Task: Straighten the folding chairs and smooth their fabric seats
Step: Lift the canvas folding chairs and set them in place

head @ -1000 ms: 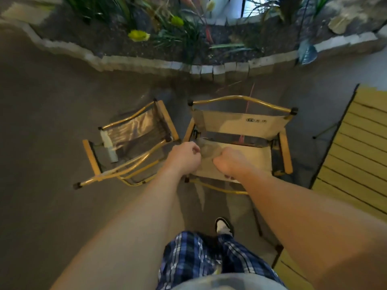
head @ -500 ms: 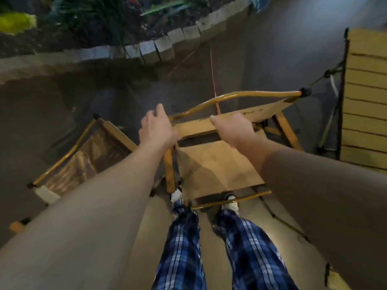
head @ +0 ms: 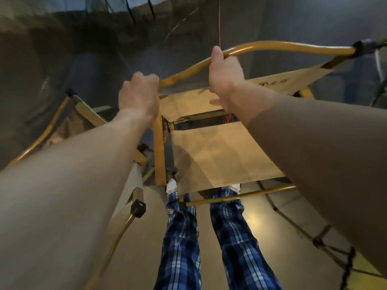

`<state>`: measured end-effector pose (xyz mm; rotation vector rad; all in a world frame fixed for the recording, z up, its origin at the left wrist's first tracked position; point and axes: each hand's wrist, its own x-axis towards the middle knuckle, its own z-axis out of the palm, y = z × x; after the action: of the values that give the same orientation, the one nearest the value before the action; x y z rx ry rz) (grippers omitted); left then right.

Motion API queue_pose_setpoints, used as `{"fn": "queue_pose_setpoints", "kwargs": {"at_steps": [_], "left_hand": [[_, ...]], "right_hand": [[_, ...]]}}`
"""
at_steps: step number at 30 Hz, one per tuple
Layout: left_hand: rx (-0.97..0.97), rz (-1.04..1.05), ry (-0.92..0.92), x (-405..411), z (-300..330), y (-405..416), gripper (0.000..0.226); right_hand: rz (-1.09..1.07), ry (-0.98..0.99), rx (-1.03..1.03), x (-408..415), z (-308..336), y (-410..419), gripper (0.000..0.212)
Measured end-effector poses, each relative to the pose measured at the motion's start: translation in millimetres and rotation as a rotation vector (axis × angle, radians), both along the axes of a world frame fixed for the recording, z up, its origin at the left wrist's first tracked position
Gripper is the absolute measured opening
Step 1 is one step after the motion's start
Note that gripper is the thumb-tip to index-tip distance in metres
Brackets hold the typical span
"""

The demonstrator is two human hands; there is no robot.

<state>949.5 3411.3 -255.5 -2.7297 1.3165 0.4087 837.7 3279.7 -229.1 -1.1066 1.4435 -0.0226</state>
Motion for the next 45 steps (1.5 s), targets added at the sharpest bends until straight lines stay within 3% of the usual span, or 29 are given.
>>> {"fn": "queue_pose_setpoints", "kwargs": {"at_steps": [5, 7, 9, 12, 22, 24, 26, 28, 31, 33, 37, 43, 45], "left_hand": [[0.103, -0.027, 0.062, 23.0, 10.1, -17.6, 0.024], [0.18, -0.061, 0.028, 23.0, 17.9, -20.0, 0.037], [0.201, -0.03, 0.091, 20.6, 24.1, -18.6, 0.041], [0.122, 0.08, 0.249, 2.1, 28.9, -10.5, 0.037], [-0.192, 0.559, 0.344, -55.6, 34.7, -20.5, 0.028], [-0.227, 0.549, 0.363, -60.9, 37.8, -18.0, 0.03], [-0.243, 0.556, 0.387, -63.7, 40.3, -24.6, 0.031], [-0.229, 0.568, 0.385, -65.1, 41.8, -39.2, 0.031], [-0.23, 0.622, 0.426, -71.0, 37.9, -60.6, 0.023], [-0.235, 0.667, 0.446, -82.2, 29.1, -71.7, 0.022], [-0.285, 0.742, 0.506, -110.0, 16.2, -98.4, 0.019], [-0.393, 0.755, 0.496, -100.7, 14.9, -137.8, 0.021], [-0.415, 0.77, 0.493, -91.9, 5.4, -145.5, 0.017]], "right_hand": [[0.004, -0.083, 0.095, 22.5, 5.4, -14.5, 0.041], [-0.025, -0.149, 0.149, 28.9, 13.8, -16.8, 0.027], [0.023, -0.141, 0.092, 37.5, 19.3, -19.5, 0.022], [0.105, -0.105, -0.029, 40.9, 18.1, -22.0, 0.028], [0.122, -0.396, 0.041, 13.8, 24.9, -34.9, 0.012], [0.158, -0.409, 0.046, 11.7, 30.2, -34.6, 0.021], [0.178, -0.434, 0.06, 10.8, 35.1, -31.8, 0.048], [0.212, -0.439, 0.025, 6.9, 41.4, -27.5, 0.062], [0.332, -0.323, -0.019, -15.4, 35.1, -15.2, 0.062], [0.373, -0.133, -0.001, -47.8, 15.3, -3.7, 0.056], [0.229, 0.189, 0.035, -116.1, -36.8, 2.3, 0.036], [0.182, 0.351, 0.049, -177.0, -65.9, -24.1, 0.022], [0.13, 0.373, 0.059, -188.2, -77.0, -32.0, 0.029]]}}
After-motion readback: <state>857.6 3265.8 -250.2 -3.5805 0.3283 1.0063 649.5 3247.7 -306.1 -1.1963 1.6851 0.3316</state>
